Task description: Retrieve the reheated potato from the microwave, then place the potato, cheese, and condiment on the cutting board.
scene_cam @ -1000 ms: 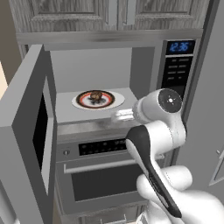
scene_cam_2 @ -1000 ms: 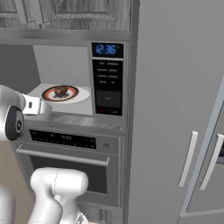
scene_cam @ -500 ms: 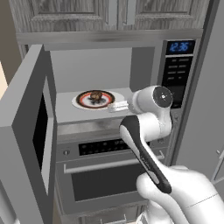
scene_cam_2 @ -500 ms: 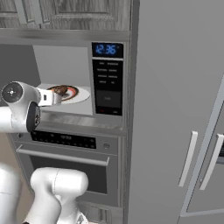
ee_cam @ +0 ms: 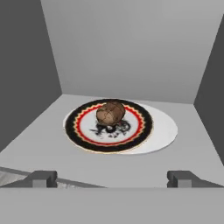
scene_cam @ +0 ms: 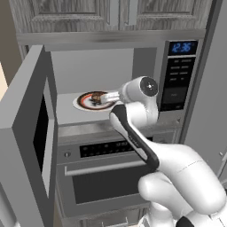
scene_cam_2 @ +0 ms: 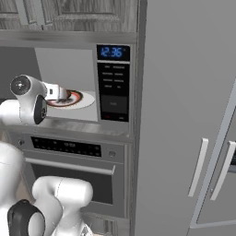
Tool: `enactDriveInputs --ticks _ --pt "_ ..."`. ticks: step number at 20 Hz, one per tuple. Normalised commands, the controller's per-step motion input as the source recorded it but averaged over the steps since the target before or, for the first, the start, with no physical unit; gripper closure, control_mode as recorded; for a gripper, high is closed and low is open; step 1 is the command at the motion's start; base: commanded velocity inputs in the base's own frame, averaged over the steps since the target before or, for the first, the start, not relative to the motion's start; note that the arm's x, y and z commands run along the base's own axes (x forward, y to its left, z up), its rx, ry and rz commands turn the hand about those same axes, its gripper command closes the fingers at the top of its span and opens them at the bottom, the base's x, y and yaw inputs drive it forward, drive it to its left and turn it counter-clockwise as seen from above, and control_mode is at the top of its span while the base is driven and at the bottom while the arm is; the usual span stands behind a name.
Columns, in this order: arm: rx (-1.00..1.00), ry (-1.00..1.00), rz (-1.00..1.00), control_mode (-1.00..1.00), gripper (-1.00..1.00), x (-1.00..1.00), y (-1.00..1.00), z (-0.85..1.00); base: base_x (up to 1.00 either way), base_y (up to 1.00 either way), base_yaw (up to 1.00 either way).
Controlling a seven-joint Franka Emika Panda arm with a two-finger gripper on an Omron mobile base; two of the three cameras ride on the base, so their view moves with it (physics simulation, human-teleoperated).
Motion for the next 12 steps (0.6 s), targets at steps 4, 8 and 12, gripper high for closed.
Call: enactDriveInputs --ticks 4,8,12 --pt "-0.03 0.00 0.01 -1.00 -1.00 0.41 0.21 -0.04 0.00 0.00 0.00" --pt "-0.05 0.02 0.04 -1.00 -1.00 0.29 0.08 -0.08 0.00 0.00 0.00" --pt "0.00 0.12 0.03 -1.00 -1.00 0.33 0.10 -0.12 0.00 0.00 0.00"
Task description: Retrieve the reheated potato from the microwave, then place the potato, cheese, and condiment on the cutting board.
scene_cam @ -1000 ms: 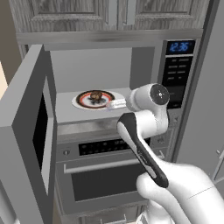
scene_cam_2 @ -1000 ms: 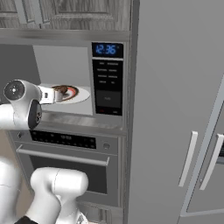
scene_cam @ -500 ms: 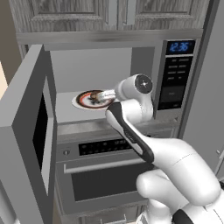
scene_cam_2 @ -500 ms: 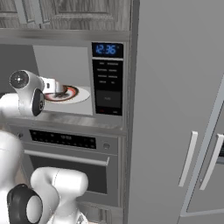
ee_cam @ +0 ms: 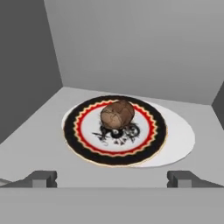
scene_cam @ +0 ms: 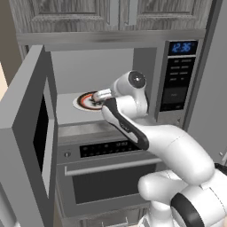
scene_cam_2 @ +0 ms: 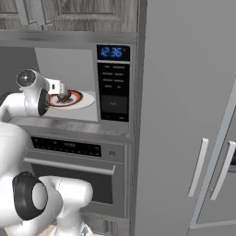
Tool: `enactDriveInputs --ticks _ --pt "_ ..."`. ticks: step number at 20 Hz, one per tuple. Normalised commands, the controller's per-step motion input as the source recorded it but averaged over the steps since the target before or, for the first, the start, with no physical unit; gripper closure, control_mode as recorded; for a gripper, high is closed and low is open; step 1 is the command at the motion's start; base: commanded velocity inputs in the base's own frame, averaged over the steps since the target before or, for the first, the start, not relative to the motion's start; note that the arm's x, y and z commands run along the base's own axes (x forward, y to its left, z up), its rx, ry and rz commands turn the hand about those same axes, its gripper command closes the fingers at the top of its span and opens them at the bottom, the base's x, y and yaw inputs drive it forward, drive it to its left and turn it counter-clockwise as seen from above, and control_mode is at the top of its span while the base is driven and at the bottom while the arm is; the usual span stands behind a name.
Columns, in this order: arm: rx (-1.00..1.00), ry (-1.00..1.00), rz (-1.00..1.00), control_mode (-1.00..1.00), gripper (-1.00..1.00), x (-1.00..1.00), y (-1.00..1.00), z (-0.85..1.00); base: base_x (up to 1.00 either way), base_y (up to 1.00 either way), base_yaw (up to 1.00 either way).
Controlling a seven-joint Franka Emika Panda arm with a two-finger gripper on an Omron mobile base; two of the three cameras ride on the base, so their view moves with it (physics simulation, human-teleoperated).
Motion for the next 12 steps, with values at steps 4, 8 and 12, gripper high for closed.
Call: enactDriveInputs --ticks 4,8,12 --pt "0.00 0.15 0.02 -1.00 -1.00 0.31 0.08 -0.12 0.00 0.00 0.00" --pt "0.00 0.06 0.00 -1.00 -1.00 0.28 0.08 -0.11 0.00 0.00 0.00" --pt "-0.03 0.03 0.00 -1.00 -1.00 0.22 0.05 -0.16 0.00 0.00 0.00"
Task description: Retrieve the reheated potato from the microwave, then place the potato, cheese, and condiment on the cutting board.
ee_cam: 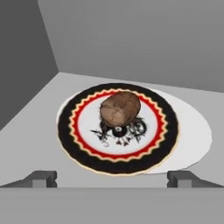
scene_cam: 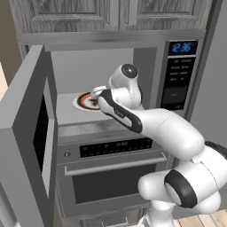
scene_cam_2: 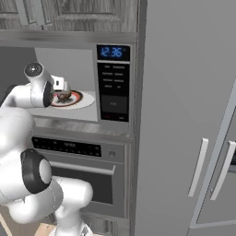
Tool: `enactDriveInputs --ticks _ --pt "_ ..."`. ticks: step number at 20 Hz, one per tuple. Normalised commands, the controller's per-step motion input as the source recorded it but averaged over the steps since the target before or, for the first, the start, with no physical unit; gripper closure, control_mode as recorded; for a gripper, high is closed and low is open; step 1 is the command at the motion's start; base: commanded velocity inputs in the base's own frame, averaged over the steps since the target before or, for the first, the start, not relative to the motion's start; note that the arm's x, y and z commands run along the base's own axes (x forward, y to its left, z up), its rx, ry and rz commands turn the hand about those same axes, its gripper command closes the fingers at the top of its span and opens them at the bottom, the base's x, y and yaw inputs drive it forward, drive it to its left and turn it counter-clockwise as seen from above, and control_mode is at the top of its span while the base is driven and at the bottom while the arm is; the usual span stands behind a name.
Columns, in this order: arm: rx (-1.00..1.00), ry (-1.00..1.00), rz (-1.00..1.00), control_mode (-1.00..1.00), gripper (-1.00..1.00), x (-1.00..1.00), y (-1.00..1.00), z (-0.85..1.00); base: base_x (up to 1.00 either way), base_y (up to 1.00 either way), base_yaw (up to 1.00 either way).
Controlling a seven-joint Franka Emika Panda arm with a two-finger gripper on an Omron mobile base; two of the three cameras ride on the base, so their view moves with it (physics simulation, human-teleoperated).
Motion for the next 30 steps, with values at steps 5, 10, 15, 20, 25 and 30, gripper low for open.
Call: enactDriveInputs --ticks 5,10,15,20,25,30 --pt "-0.04 0.00 0.00 -1.00 -1.00 0.26 0.01 -0.19 0.00 0.00 0.00" --pt "0.00 0.00 0.00 -1.00 -1.00 0.28 0.00 -0.13 0.00 0.00 0.00" --pt "0.00 0.02 0.00 -1.00 -1.00 0.29 0.11 -0.13 0.00 0.00 0.00" --pt "0.00 0.04 0.00 -1.00 -1.00 0.39 0.15 -0.06 0.00 0.00 0.00" --pt "0.00 0.07 0.00 -1.00 -1.00 0.36 0.05 -0.02 0.00 0.00 0.00" --pt "0.00 0.12 -0.02 -1.00 -1.00 0.27 0.05 -0.09 0.00 0.00 0.00"
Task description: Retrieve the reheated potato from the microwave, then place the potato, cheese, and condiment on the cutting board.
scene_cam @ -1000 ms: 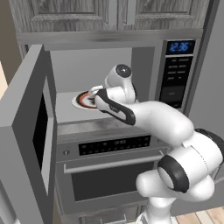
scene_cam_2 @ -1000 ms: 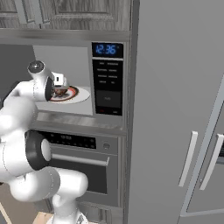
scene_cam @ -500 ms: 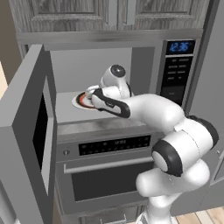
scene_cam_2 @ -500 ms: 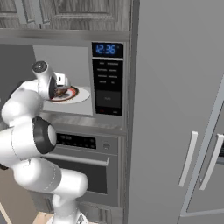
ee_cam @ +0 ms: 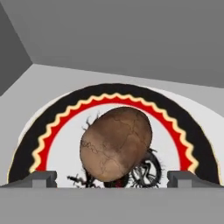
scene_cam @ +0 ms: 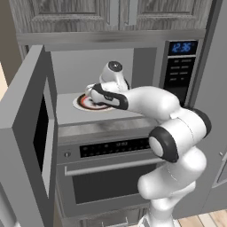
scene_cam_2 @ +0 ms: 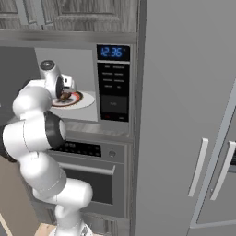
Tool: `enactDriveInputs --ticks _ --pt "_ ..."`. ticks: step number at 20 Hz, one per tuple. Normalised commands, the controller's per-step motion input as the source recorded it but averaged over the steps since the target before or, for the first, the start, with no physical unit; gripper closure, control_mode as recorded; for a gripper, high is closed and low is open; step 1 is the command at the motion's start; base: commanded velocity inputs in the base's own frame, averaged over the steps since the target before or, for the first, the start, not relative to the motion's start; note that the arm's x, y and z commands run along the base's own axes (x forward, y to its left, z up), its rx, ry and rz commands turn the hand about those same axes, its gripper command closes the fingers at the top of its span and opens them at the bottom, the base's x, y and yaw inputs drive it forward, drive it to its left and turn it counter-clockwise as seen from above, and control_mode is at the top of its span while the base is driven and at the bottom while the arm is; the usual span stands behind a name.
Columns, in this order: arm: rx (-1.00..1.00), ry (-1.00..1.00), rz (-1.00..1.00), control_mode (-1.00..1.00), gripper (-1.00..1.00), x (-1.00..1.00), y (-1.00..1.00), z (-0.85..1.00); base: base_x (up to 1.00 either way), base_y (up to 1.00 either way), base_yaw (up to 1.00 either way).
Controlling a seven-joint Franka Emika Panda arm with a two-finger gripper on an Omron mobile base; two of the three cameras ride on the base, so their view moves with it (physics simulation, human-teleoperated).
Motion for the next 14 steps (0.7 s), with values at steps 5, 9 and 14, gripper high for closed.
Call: enactDriveInputs --ticks 5,9,14 --pt "0.00 0.07 0.00 -1.00 -1.00 0.21 0.13 -0.18 0.00 0.00 0.00" --pt "0.00 0.04 -0.01 -1.00 -1.00 0.16 0.09 -0.18 0.00 0.00 0.00" --pt "0.00 0.01 0.00 -1.00 -1.00 0.10 0.02 -0.20 0.00 0.00 0.00"
